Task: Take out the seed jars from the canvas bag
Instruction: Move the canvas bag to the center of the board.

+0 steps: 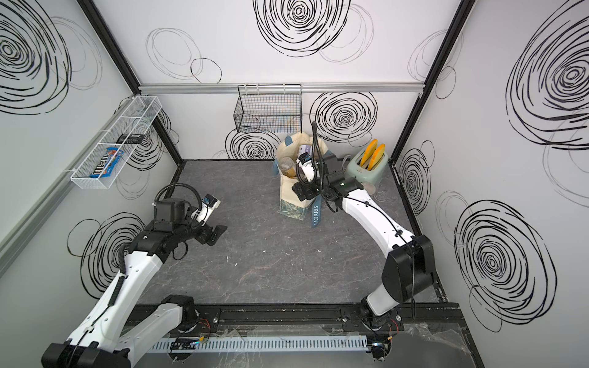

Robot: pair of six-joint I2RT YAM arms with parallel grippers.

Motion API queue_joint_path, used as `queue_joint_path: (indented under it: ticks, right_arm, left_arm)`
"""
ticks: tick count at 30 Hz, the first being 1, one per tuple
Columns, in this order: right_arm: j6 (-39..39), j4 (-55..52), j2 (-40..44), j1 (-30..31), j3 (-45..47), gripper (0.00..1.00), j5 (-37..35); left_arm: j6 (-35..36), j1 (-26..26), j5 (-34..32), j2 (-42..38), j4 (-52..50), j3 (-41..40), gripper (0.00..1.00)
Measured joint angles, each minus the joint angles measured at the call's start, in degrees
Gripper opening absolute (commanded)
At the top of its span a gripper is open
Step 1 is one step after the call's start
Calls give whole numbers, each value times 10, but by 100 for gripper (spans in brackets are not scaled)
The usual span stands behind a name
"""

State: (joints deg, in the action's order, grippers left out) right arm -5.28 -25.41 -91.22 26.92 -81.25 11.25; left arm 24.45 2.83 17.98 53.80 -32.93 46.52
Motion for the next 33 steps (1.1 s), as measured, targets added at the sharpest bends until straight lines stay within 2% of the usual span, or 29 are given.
queue_joint_path:
  ticks: [5,10,12,13,20,33]
  right_arm:
    - [-7,-47,-34,2,-40,68,-3]
    - [-11,-68,-37,16,-61,33,-3]
    - [-9,-75,-39,19,-68,22,-3]
    - [-9,-78,-43,21,-74,19,-3]
    - [12,-108,-85,58,-130,10,-13]
    - [144,-64,-135,201,-167,8,-11]
  left_arm:
    - [-5,3,0,4,0,-3,96]
    - [-9,22,-7,8,0,-3,96]
    - [-11,29,-11,9,0,-3,96]
    - [-12,31,-12,9,0,-3,96]
    - [-17,35,-13,8,2,-3,96]
    - [-32,24,0,12,3,-3,96]
